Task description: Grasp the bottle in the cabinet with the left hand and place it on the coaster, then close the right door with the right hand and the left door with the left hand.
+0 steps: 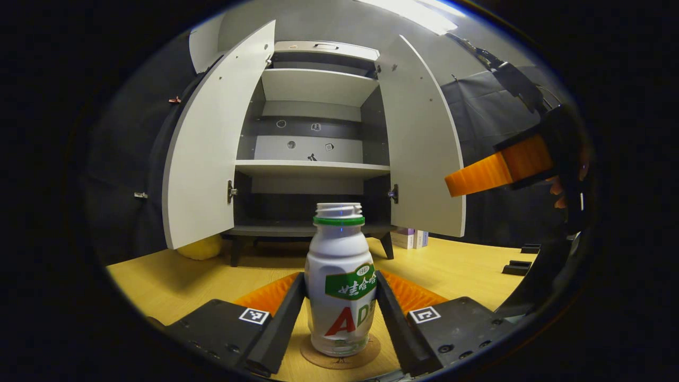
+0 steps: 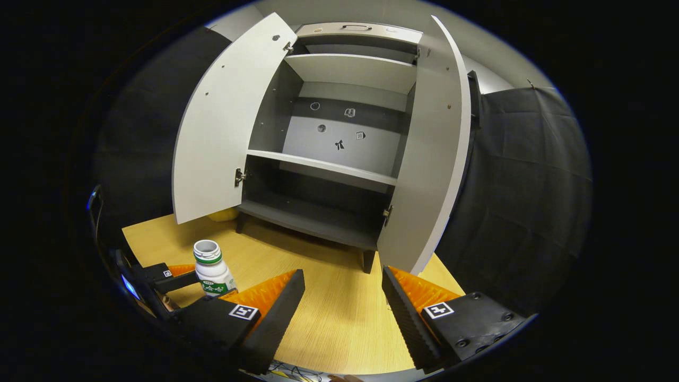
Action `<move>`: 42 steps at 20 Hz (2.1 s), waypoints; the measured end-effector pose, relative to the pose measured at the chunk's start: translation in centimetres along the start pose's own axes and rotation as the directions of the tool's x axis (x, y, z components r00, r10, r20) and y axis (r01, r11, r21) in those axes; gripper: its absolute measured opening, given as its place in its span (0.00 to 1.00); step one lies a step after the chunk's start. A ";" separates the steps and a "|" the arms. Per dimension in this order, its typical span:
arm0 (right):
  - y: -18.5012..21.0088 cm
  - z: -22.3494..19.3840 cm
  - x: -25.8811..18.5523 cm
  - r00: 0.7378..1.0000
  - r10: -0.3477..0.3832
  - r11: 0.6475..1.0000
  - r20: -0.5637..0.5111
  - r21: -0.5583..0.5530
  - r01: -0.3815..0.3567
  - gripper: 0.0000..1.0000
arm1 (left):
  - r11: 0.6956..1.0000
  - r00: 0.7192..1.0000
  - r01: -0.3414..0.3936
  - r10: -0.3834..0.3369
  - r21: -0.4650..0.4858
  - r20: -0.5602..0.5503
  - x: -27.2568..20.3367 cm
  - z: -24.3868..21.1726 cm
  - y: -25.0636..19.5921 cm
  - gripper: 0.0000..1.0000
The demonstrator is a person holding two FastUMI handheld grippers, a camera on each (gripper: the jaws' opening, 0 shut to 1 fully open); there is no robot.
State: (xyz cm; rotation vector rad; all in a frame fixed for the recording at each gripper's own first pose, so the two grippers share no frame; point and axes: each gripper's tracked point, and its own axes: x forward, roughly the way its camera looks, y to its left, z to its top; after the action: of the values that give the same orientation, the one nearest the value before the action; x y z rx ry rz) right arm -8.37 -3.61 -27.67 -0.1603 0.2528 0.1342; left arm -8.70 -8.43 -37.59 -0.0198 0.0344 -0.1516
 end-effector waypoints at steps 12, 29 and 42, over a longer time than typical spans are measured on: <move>-1.1 3.9 -0.4 0.999 -0.040 0.999 0.023 0.007 0.039 0.97 | 0.999 0.998 0.028 -0.029 0.020 0.048 0.6 6.4 0.2 0.97; -14.8 17.8 -5.4 0.895 -0.433 0.898 0.107 0.142 0.417 0.97 | 0.924 0.921 0.379 -0.381 0.045 0.074 2.7 27.4 -4.6 0.97; -21.4 23.7 0.3 0.942 -0.257 0.950 0.216 0.238 0.205 0.99 | 0.964 0.965 0.263 -0.262 -0.026 0.031 4.7 33.0 -5.0 0.96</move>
State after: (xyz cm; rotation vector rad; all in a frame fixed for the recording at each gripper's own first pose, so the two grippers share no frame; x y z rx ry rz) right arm 0.79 -20.41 -2.11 0.0407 -0.0005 -0.1088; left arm -3.61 -13.55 -4.69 -0.0561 0.0067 -0.4165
